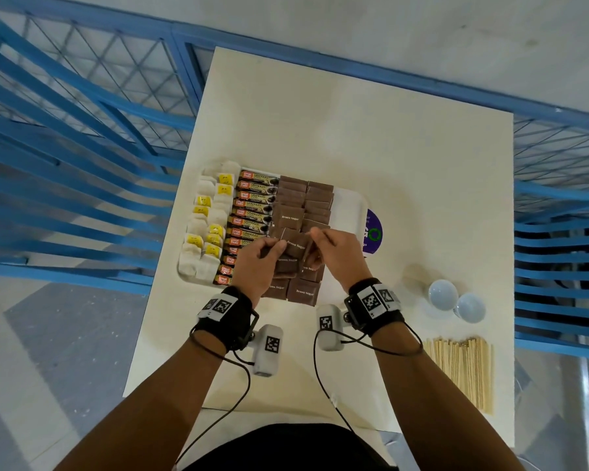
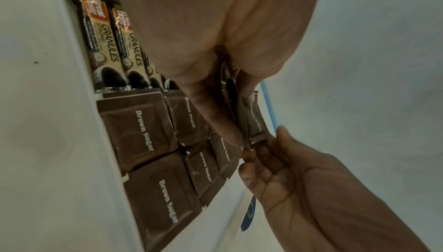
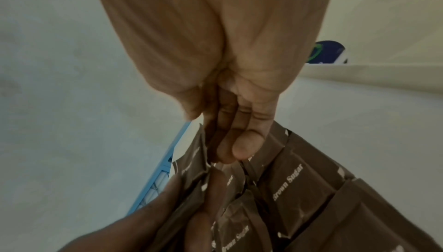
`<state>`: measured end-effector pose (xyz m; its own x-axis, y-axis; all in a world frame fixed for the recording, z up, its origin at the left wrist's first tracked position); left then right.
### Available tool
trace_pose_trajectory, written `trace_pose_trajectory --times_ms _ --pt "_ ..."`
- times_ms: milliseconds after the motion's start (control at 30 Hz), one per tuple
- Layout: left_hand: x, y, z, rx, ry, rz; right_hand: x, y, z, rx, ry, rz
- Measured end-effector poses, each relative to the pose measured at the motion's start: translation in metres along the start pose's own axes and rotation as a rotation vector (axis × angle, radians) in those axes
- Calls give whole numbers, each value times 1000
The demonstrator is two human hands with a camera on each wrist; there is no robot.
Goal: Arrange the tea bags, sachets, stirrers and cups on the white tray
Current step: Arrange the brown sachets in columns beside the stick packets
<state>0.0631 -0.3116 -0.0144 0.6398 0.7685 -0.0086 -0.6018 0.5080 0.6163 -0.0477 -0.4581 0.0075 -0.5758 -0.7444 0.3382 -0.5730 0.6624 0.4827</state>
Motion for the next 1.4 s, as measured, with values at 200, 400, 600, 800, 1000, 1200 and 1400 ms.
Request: trace_pose_trajectory --times_ms 200,400,600,800,1000,1200,1400 --pt "-1 0 -2 65 118 -80 13 -18 -12 92 133 48" --pt "8 1 -5 57 120 -57 36 -52 -8 107 297 146" --pt "12 2 -10 55 111 -41 29 -61 -6 123 401 110" --pt "12 1 -10 59 97 -43 28 -63 -1 111 418 151" --pt "12 1 -9 59 91 -42 29 -63 6 53 371 200" --pt "11 1 -8 55 96 -44 34 -59 4 48 362 239" --pt "13 1 -5 53 160 -3 26 -40 -22 174 342 216"
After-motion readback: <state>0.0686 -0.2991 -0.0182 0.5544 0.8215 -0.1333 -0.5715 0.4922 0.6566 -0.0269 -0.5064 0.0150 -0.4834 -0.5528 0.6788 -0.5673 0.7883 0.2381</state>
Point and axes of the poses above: each hand's wrist, its own y-axis away from the middle knuckle, its own x-axis out of the back of the hand, z = x × y, the point moved 7 cm from there along -y, towards the middle knuckle
